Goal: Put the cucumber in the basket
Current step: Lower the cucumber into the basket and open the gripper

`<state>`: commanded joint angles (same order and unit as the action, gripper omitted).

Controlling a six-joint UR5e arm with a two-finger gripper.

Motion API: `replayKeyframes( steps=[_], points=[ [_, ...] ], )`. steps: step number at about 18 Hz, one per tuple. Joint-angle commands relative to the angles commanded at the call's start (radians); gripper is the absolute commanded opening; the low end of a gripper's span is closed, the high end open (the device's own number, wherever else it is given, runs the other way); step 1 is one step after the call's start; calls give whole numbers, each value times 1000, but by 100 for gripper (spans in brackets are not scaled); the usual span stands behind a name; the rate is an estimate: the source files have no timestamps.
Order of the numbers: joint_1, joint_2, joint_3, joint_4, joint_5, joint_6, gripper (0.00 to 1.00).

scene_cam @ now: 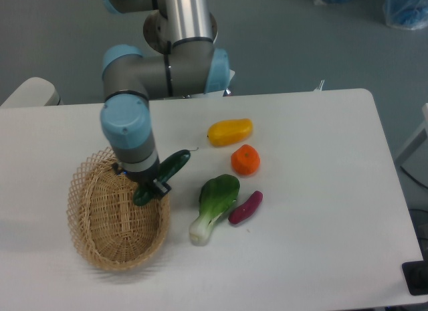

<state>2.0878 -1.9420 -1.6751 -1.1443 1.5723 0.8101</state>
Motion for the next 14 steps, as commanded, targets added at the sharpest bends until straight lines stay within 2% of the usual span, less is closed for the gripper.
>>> replayKeyframes(
  steps=[4,6,12,13,14],
  points=[
    [-29,-11,3,0,-9,-54,51],
    [-51,-26,15,0,-9,-98,57],
    [-98,-81,81,2,-9,-219,73],
    [-98,-86,87,2,-9,-229,77],
    [-98,-86,90,2,-9,-230,90]
  ],
)
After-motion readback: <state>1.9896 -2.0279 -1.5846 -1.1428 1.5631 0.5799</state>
